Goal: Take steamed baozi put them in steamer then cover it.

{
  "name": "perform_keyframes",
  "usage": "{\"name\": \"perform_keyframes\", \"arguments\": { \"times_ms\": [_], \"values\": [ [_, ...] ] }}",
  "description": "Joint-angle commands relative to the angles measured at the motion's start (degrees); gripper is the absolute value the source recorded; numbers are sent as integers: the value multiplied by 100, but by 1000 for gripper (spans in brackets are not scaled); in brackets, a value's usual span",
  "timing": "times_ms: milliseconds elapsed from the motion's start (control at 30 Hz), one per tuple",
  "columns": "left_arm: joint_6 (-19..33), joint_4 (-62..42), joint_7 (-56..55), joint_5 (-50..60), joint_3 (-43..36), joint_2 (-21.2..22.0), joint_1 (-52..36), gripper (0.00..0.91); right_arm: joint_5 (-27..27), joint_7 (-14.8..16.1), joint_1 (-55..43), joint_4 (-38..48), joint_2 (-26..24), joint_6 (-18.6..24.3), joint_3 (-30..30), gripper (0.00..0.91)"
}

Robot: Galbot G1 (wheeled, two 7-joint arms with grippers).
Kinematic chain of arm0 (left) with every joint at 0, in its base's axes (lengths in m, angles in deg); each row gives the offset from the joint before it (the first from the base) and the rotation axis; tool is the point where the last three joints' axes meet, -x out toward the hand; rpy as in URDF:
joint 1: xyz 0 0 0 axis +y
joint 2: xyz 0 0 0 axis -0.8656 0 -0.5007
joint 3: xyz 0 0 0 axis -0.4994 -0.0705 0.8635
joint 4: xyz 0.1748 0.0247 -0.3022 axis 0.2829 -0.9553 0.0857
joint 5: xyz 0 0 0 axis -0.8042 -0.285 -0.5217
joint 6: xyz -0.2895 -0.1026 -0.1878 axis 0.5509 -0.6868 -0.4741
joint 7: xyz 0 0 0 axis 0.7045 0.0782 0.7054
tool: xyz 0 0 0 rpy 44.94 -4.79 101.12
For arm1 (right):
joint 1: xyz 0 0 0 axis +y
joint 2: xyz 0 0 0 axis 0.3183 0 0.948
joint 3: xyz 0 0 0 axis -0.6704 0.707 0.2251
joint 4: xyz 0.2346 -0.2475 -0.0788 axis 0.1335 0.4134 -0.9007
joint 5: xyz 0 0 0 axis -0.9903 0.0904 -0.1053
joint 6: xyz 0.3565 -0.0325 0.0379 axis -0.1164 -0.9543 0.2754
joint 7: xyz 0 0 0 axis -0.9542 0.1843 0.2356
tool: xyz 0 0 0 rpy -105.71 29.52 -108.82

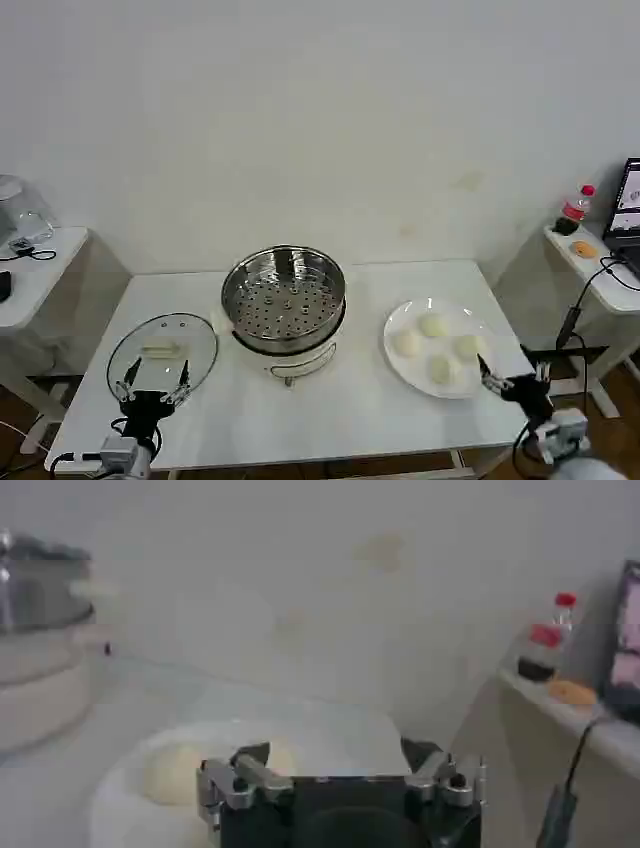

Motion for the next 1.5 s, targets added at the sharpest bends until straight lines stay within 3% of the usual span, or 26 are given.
{"name": "perform_keyframes", "arguments": {
  "times_ms": [33,67,133,233,333,433,533,800,933,1033,1500],
  "values": [
    [-103,42,229,627,-23,90,55,907,1356,1230,-1856,948,-1688,-441,773,907],
    [-102,54,222,629,-18,100,68,907,1429,1321,-1938,1000,-1745,-442,881,907],
    [-99,101,201,629,-7,130,100,907,1999,2116,-2586,1249,-2107,-142,1337,907],
    [-98,172,187,656,33,166,127,907,2392,2594,-3342,1671,-2374,215,2040,907],
    [-99,227,172,698,47,204,157,907,2707,3389,-4459,2110,-2522,678,3094,907],
    [-98,274,152,743,51,251,180,907,2946,3920,-5241,2418,-2511,1110,3925,907],
    [-92,309,140,785,48,297,191,907,2853,4329,-5860,2654,-2413,1390,4695,907],
    [-87,346,129,862,45,370,182,907,2761,5438,-7002,3261,-1964,1620,6337,907],
    [-89,330,122,862,50,388,156,907,2413,5592,-7499,3627,-1700,1651,7104,907],
    [-86,322,120,868,47,407,151,907,2494,5558,-7667,4086,-1358,1609,7414,907],
    [-94,324,117,852,77,391,95,907,2737,5359,-7743,5238,-566,1385,7527,907]
  ]
}}
